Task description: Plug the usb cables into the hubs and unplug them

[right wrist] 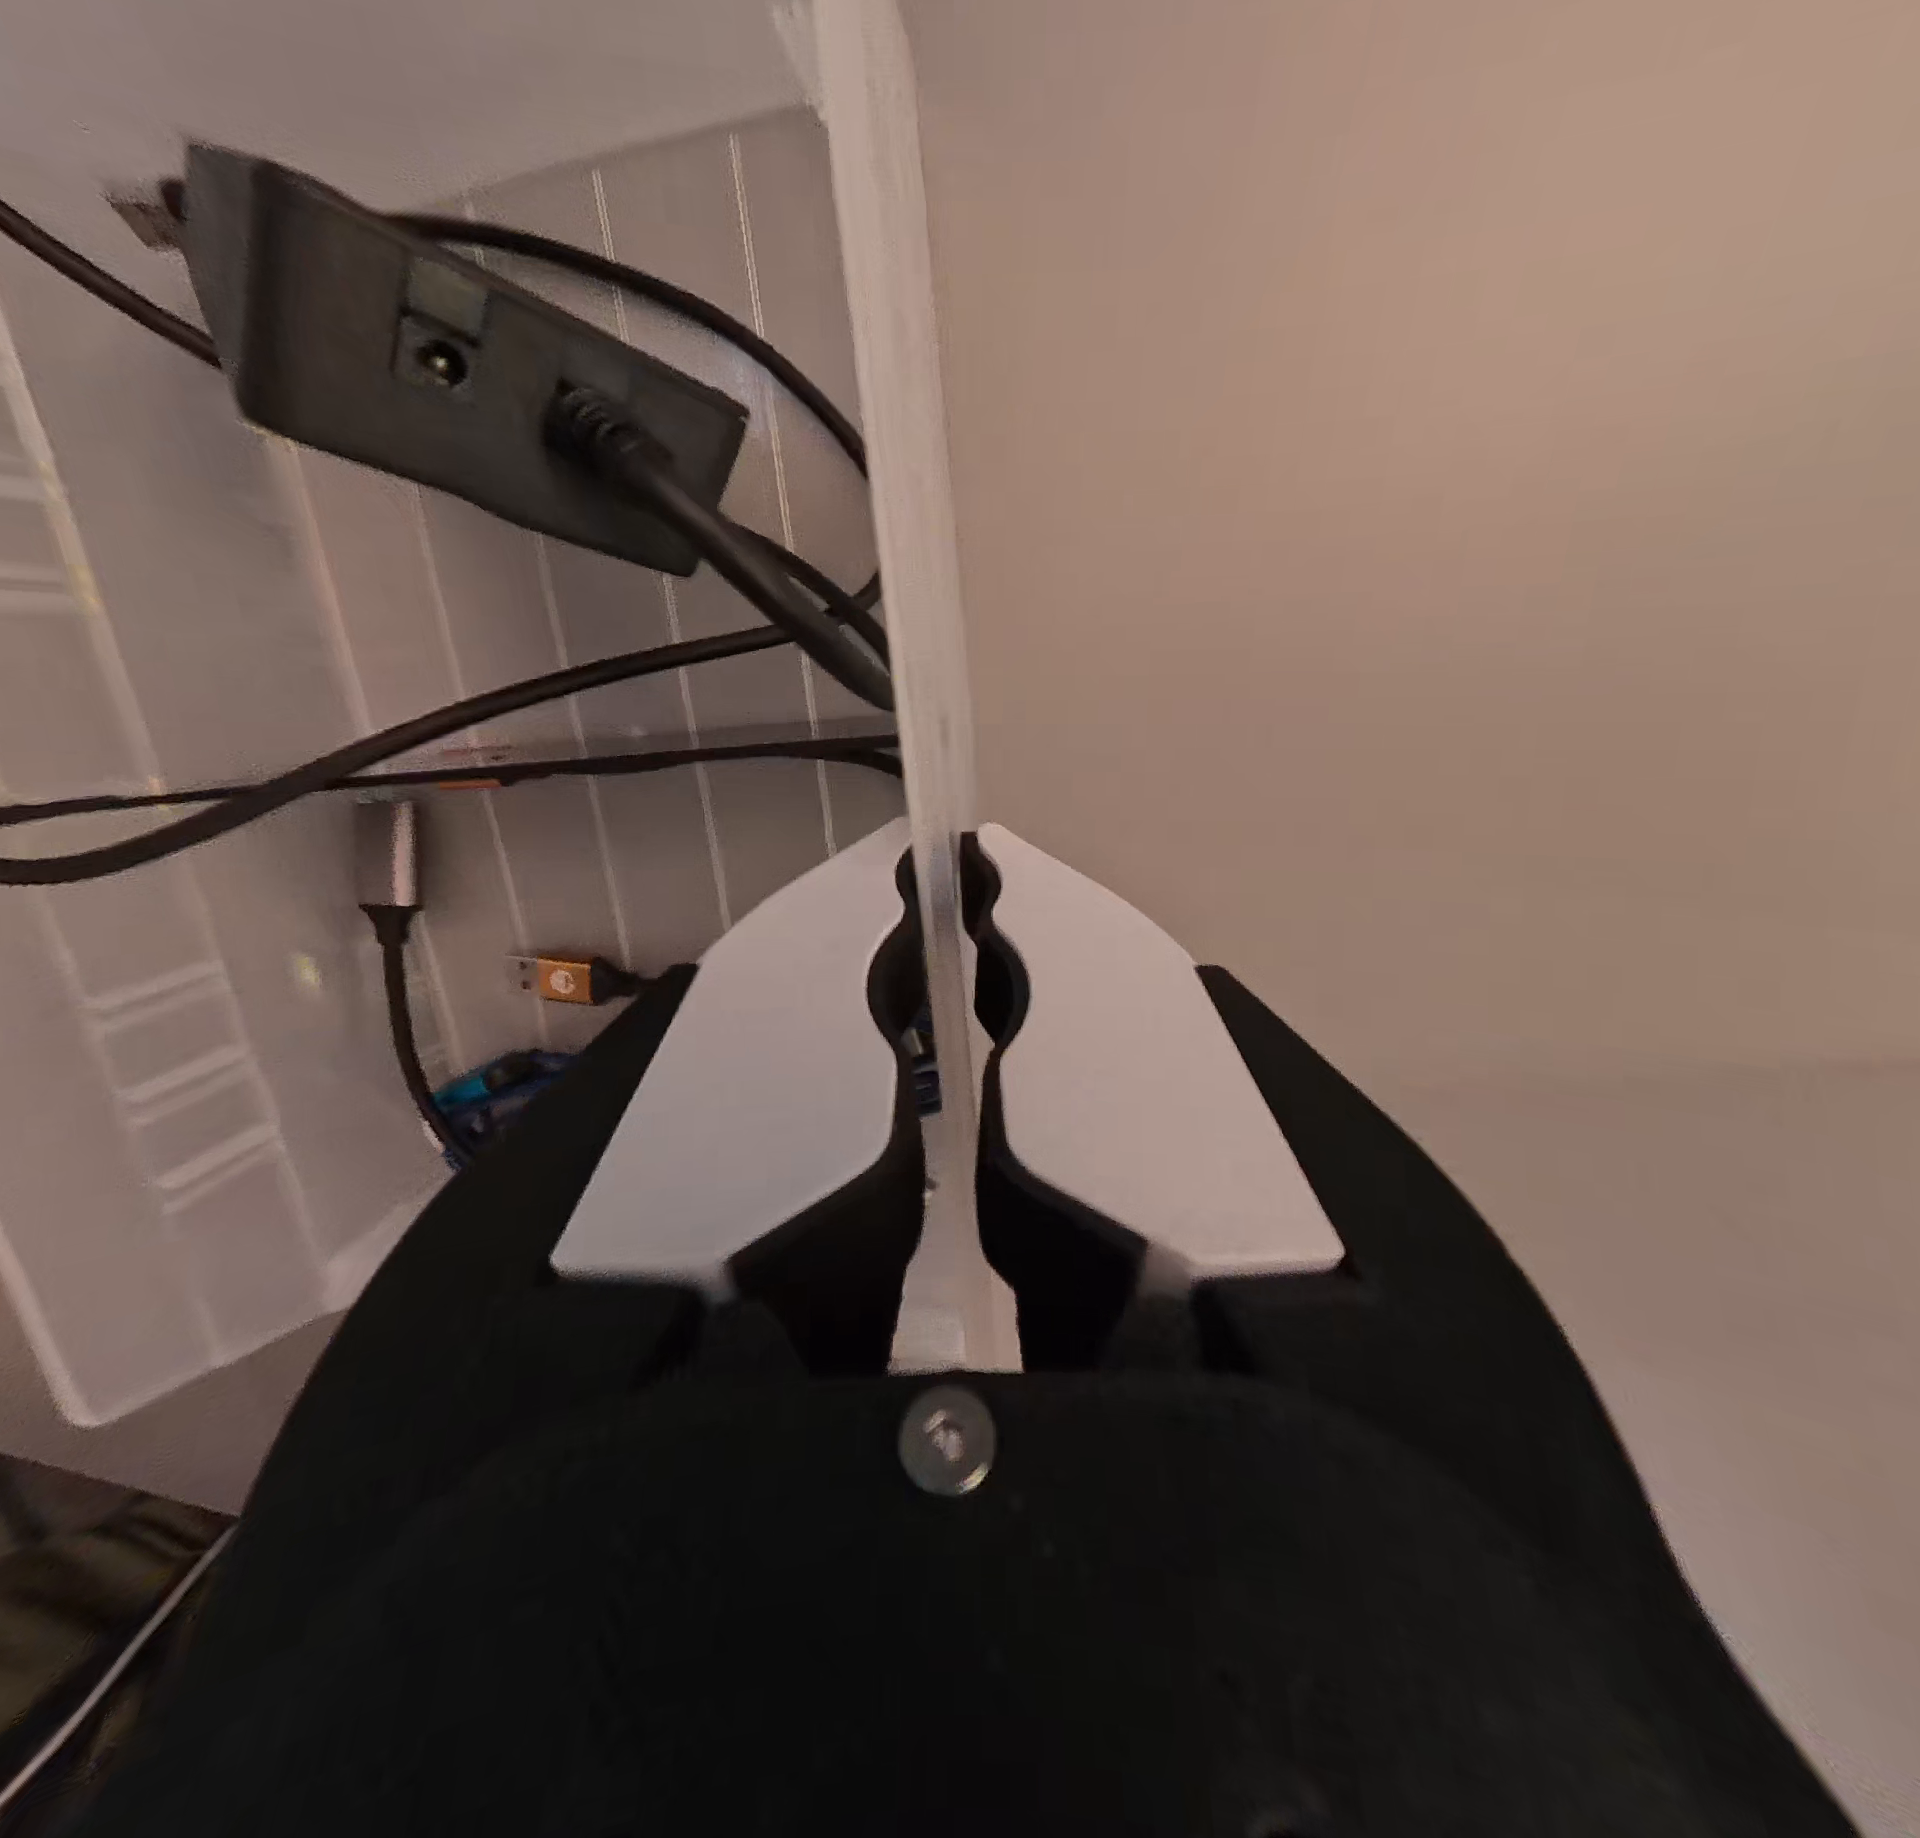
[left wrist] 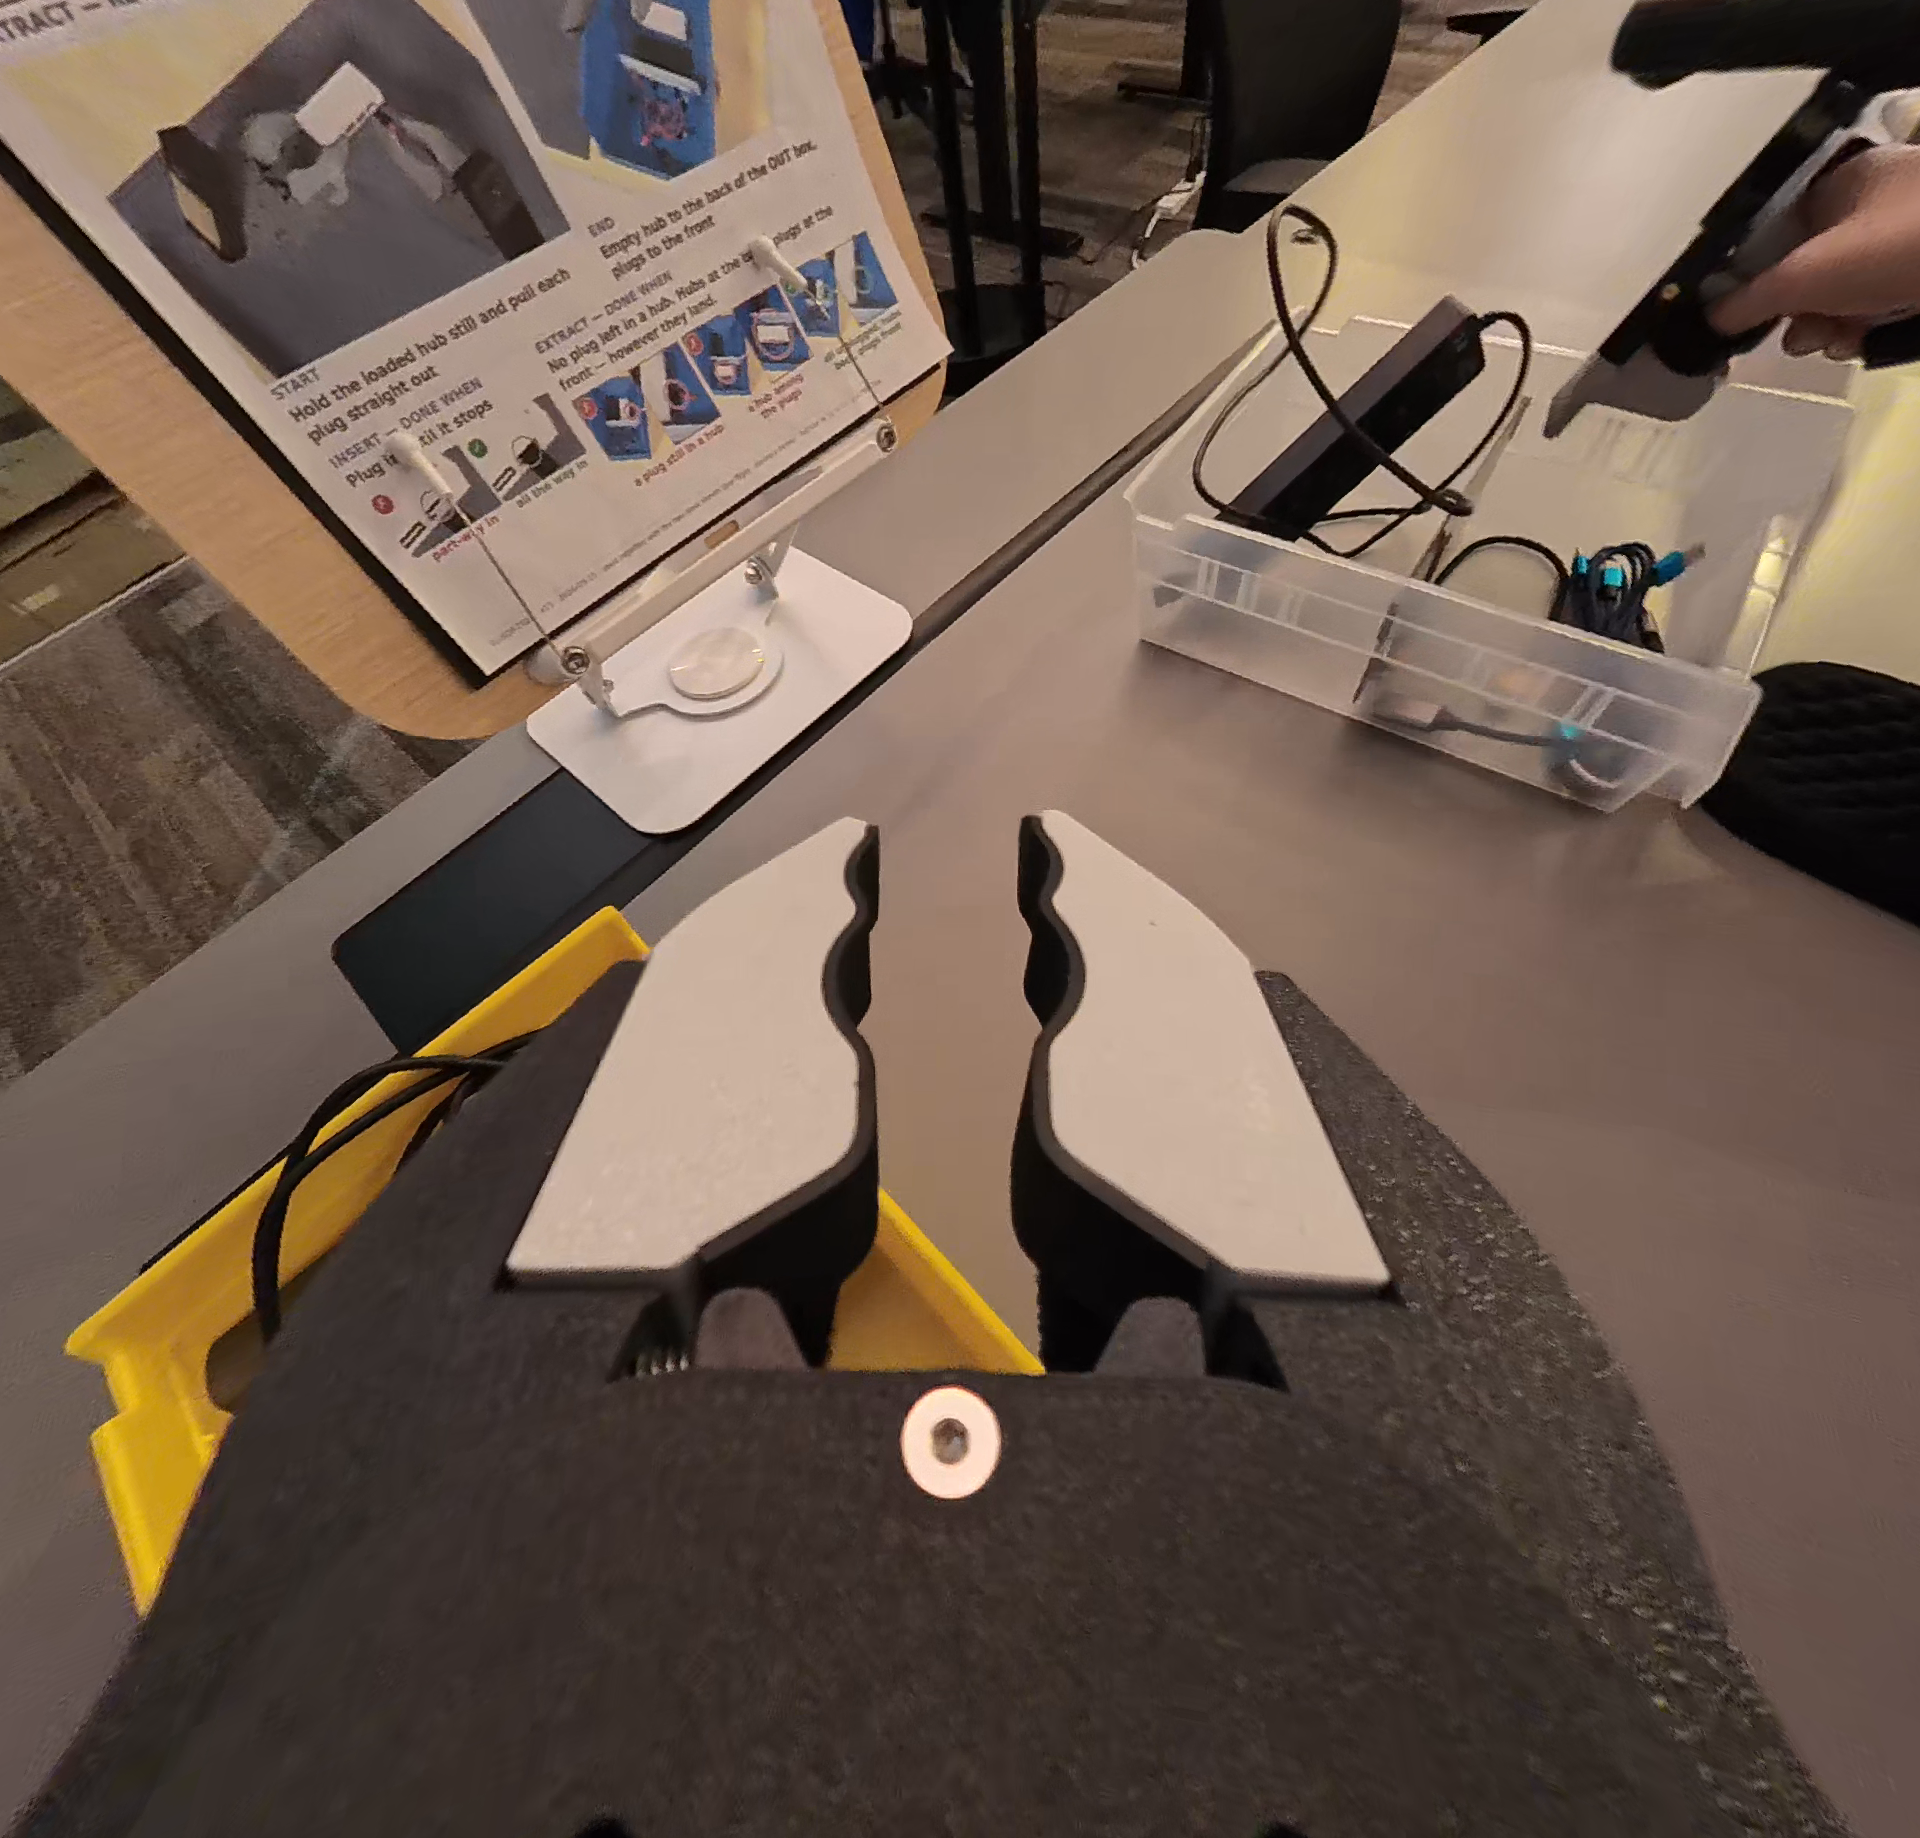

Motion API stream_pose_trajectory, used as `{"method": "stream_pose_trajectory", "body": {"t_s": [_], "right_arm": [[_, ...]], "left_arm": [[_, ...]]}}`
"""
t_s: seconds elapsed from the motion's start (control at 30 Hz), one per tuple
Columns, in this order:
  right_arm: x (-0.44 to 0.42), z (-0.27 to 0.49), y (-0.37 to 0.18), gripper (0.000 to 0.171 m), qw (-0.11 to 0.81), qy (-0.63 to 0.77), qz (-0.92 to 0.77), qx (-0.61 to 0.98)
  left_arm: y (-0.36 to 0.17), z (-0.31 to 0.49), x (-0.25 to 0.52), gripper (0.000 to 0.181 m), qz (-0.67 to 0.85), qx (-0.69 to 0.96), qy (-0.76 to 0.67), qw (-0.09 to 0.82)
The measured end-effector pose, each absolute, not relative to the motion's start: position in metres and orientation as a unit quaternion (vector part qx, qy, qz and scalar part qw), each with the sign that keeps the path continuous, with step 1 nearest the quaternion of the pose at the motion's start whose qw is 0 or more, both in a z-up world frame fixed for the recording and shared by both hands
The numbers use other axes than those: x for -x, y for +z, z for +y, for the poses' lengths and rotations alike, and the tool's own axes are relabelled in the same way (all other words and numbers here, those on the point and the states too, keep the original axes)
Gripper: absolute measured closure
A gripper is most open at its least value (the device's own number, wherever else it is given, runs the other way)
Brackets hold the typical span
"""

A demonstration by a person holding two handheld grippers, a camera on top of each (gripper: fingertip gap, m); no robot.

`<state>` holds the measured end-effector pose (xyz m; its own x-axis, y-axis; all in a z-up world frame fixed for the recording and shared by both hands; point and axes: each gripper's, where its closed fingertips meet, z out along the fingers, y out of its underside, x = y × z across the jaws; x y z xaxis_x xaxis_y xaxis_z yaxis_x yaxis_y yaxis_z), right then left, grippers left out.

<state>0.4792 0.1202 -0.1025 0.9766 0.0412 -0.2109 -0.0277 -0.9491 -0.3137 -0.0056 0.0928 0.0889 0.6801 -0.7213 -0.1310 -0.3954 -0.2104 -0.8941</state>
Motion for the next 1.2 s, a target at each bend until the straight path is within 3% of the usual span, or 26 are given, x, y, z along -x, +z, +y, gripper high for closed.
{"method": "stream_pose_trajectory", "body": {"t_s": [0.23,0.57,0.67,0.77,0.93,1.1,1.2], "right_arm": [[-0.512,0.104,-0.103,0.165,0.170,0.127,0.049,0.976],[-0.516,0.101,-0.101,0.164,0.179,0.137,0.043,0.973],[-0.521,0.103,-0.085,0.157,0.214,0.135,0.050,0.966],[-0.534,0.108,-0.051,0.155,0.296,0.111,0.069,0.946],[-0.542,0.118,0.044,0.153,0.511,0.032,0.038,0.858],[-0.506,0.109,0.138,0.127,0.700,-0.017,-0.046,0.712],[-0.472,0.102,0.164,0.120,0.745,-0.006,-0.102,0.659]], "left_arm": [[0.090,0.091,0.010,0.157,0.364,0.763,-0.160,0.510],[0.099,0.098,0.091,0.157,0.255,0.797,-0.092,0.540],[0.103,0.098,0.118,0.157,0.217,0.800,-0.082,0.554],[0.101,0.097,0.137,0.157,0.189,0.803,-0.091,0.557],[0.094,0.091,0.152,0.157,0.158,0.812,-0.142,0.543],[0.066,0.089,0.180,0.157,0.148,0.853,-0.064,0.497],[0.053,0.091,0.188,0.157,0.153,0.868,-0.035,0.472]]}}
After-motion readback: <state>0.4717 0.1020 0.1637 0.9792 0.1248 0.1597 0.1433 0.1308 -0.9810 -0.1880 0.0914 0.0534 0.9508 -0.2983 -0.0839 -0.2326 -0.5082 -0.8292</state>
